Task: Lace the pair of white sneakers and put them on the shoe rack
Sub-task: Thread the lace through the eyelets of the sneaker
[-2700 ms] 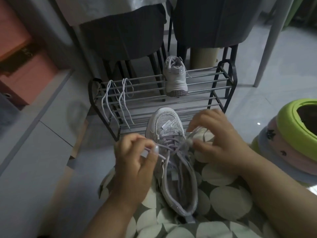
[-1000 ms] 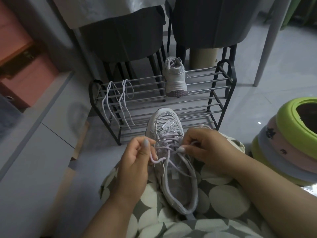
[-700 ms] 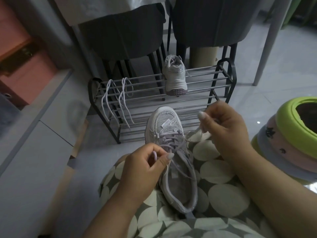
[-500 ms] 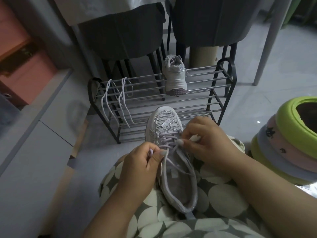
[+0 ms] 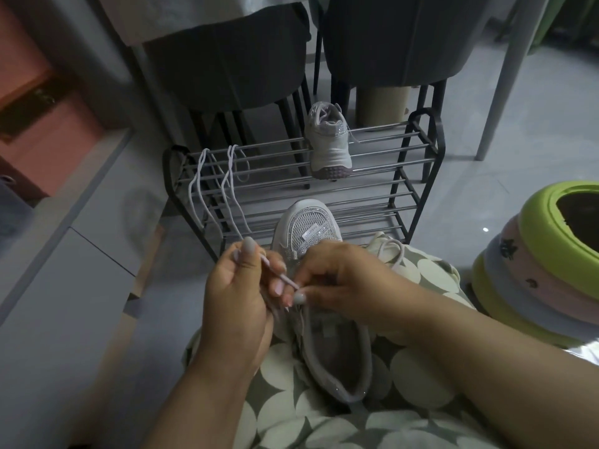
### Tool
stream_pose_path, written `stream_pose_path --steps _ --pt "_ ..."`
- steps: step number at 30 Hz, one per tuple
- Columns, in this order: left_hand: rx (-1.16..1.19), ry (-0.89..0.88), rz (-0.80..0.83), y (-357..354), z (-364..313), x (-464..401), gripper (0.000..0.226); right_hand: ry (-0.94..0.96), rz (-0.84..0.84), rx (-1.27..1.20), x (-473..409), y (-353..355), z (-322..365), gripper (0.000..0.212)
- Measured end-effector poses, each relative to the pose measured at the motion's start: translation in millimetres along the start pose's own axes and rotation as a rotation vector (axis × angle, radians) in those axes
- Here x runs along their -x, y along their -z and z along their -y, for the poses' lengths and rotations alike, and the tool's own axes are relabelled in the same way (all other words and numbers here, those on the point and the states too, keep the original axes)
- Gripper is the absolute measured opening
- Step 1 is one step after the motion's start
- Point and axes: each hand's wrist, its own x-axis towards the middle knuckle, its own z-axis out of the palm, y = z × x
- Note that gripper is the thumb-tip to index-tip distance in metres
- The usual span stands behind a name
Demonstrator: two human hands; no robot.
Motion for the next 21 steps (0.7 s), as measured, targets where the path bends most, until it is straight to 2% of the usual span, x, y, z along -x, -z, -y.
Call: stream_pose_path --steps 2,6,8,10,13,15,17,19,21 --pt "0.027 0.053 0.003 0 2 -4 0.03 -0.06 0.025 -0.14 0 -1 -1 0.014" --pt "0.167 0.27 0.05 -1 9 -7 0.029 -0.241 0.122 -0.513 -2 5 2 0.014" --pt "0.198 0.295 0.061 -1 12 -8 0.027 -0.281 0.142 -0.547 -3 9 4 0.02" --pt "0.173 0.282 0.067 2 12 -7 0.027 -0.31 0.078 -0.54 -2 13 5 0.031" --pt "-0.102 0.211 0.105 13 9 -5 0.036 -0.392 -0.15 -0.435 4 23 1 0.043" --pt "-0.395 0.143 0.157 23 4 -4 0.058 -0.382 -0.269 -0.243 6 30 -7 0.04" --pt "-0.633 0.098 0.205 29 -1 -6 0.078 -0.371 -0.295 -0.112 8 33 -13 0.037" --pt "-0.812 -0.008 0.176 33 -1 -10 0.071 -0.379 -0.24 -0.014 11 31 -13 0.038" --pt "-1.048 -0.16 0.173 33 1 -13 0.054 -0.399 -0.165 0.06 14 29 -10 0.032"
